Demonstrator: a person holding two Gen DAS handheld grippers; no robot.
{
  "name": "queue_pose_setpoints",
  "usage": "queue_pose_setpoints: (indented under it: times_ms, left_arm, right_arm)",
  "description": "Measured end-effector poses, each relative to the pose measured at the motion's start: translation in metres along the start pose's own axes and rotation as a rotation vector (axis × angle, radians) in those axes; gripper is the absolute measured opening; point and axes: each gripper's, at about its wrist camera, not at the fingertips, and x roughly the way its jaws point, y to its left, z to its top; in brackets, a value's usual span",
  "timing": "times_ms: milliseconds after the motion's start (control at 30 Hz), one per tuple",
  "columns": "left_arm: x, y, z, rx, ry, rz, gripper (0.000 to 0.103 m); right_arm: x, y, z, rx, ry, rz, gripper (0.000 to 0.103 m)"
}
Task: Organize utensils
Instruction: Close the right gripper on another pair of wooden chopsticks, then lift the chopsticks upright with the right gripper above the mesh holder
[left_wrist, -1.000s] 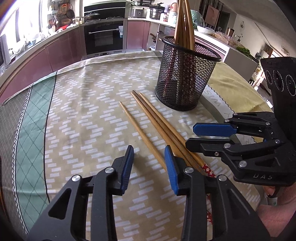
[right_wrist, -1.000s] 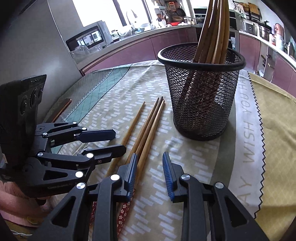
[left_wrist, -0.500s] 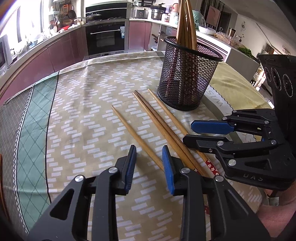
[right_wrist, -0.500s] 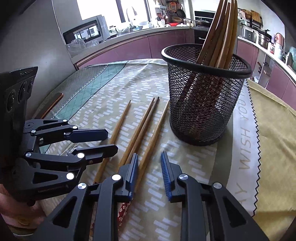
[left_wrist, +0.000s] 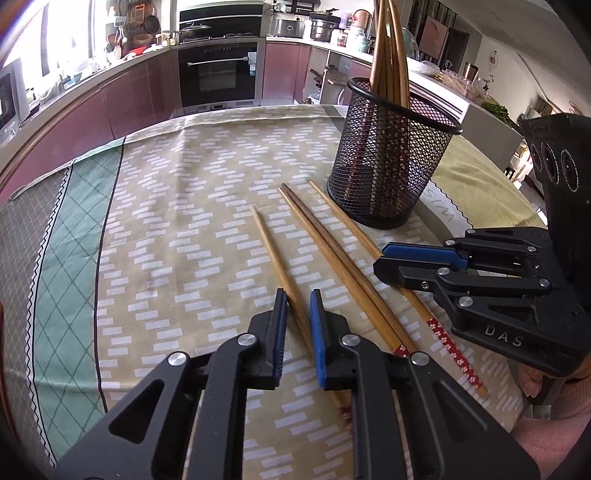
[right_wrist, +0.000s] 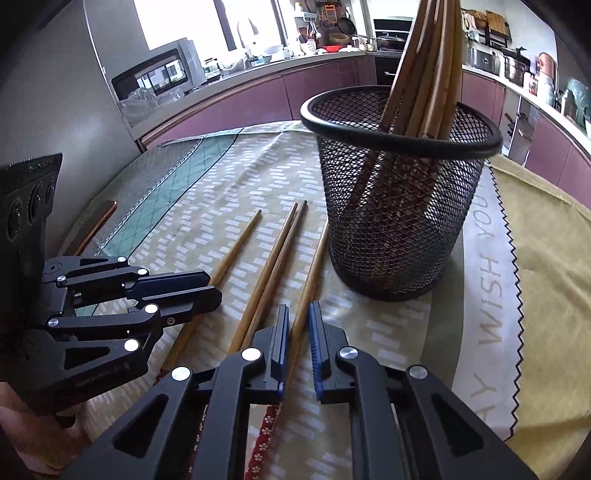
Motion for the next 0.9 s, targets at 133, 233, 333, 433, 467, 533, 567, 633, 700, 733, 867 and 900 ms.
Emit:
queue_pose_setpoints:
  times_ms: [133, 233, 333, 433, 467, 533, 567, 633, 700, 733, 867, 900]
  left_arm:
    - [-0.001, 0.003, -0.001, -0.022, -0.002, 0.0, 0.008]
    - [-0.004, 0.006, -0.002, -0.035, -0.006, -0.004, 0.008]
    - [-0.011, 0.005, -0.004, -0.04, -0.021, -0.027, 0.007]
    - [-0.016, 0.002, -0.006, -0.026, -0.029, -0.052, 0.007]
    - [-0.017, 0.0, -0.006, -0.015, -0.028, -0.055, 0.007]
    - [-0.015, -0.003, -0.008, -0.003, -0.019, -0.06, 0.007]
    - [-0.013, -0.004, -0.008, 0.001, -0.013, -0.062, 0.007]
    - [-0.009, -0.005, -0.009, 0.008, -0.002, -0.06, 0.007]
    - [-0.007, -0.006, -0.009, 0.017, 0.004, -0.061, 0.008]
    - [-0.006, -0.006, -0.009, 0.019, 0.006, -0.061, 0.008]
    - [-0.002, -0.005, -0.007, 0.024, 0.018, -0.058, 0.008]
    - [-0.001, -0.005, -0.007, 0.027, 0.018, -0.059, 0.008]
  right_arm:
    - [-0.004, -0.007, -0.002, 0.037, -0.005, 0.026, 0.006]
    - [-0.011, -0.01, -0.003, 0.045, -0.025, 0.045, 0.006]
    - [-0.017, -0.007, -0.004, 0.022, -0.031, 0.069, 0.006]
    - [-0.018, -0.003, -0.006, -0.01, -0.022, 0.084, 0.006]
    - [-0.018, -0.001, -0.005, -0.02, -0.016, 0.085, 0.006]
    - [-0.016, 0.001, -0.006, -0.036, -0.002, 0.084, 0.006]
    - [-0.015, 0.001, -0.006, -0.04, 0.004, 0.083, 0.006]
    - [-0.013, 0.003, -0.006, -0.047, 0.019, 0.079, 0.006]
    - [-0.011, 0.004, -0.006, -0.058, 0.029, 0.076, 0.006]
    - [-0.011, 0.005, -0.005, -0.063, 0.034, 0.073, 0.006]
    - [-0.005, 0.005, -0.004, -0.063, 0.048, 0.064, 0.007]
    - [-0.005, 0.005, -0.004, -0.063, 0.048, 0.065, 0.007]
